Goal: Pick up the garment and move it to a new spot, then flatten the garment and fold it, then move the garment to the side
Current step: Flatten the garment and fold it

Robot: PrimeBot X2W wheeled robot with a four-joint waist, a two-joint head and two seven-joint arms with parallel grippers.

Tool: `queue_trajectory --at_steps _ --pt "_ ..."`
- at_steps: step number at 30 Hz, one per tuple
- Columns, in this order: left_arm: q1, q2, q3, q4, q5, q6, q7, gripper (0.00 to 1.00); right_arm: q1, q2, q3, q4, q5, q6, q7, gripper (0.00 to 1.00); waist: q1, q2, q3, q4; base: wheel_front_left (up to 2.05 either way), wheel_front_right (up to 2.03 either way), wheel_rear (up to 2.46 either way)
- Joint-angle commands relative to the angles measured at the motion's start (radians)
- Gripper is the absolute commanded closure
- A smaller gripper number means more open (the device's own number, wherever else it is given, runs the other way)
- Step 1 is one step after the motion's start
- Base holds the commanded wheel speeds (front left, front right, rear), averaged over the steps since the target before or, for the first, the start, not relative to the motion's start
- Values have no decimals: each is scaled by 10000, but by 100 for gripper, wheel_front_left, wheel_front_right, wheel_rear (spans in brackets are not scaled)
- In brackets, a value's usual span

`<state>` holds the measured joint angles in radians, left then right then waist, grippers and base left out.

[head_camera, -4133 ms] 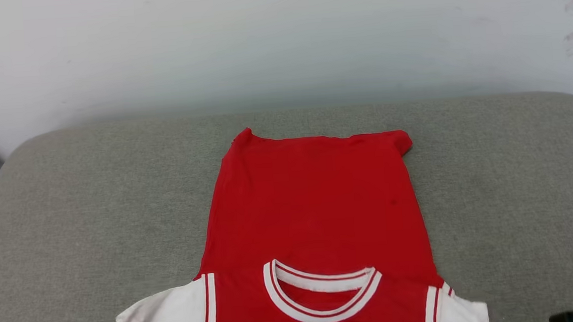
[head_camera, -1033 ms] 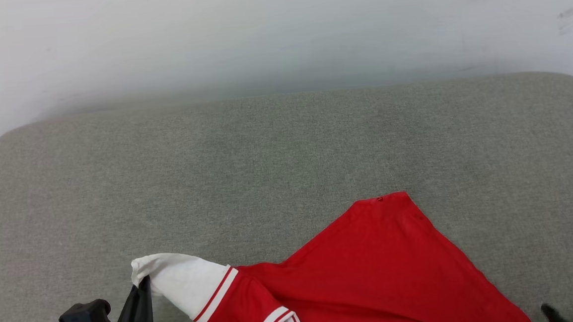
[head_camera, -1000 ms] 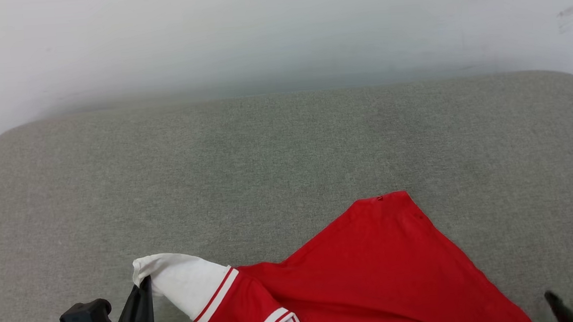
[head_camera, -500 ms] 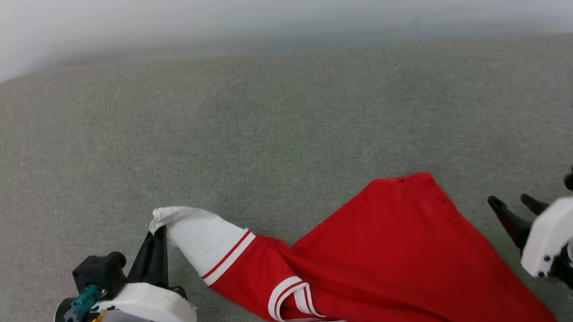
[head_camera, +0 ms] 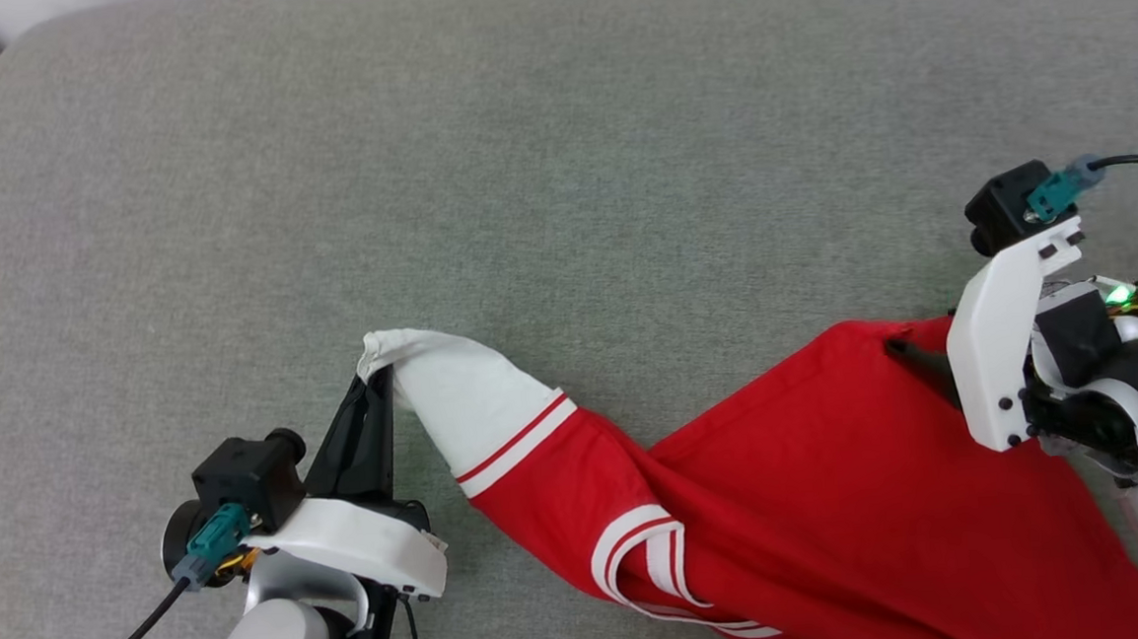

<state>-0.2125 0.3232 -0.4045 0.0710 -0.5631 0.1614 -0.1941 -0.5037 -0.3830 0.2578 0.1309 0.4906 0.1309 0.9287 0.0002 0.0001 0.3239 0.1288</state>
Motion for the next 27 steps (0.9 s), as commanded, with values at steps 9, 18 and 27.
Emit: queue_trajectory --at_steps 9,18,27 --pt "-370 -158 -244 282 64 -176 -86 100 -194 -137 960 1965 567 -5 875 100 -2 -1 341 460 0 0 0" --pt "-275 39 -146 383 -82 -138 39 100 -945 -337 1266 2033 627 -3 -282 100 -2 -1 -229 216 0 0 0" --pt "-839 599 312 369 -284 -178 436 100 -1157 -70 641 2299 -38 -3 -2233 100 -2 -1 -1633 -344 0 0 0"
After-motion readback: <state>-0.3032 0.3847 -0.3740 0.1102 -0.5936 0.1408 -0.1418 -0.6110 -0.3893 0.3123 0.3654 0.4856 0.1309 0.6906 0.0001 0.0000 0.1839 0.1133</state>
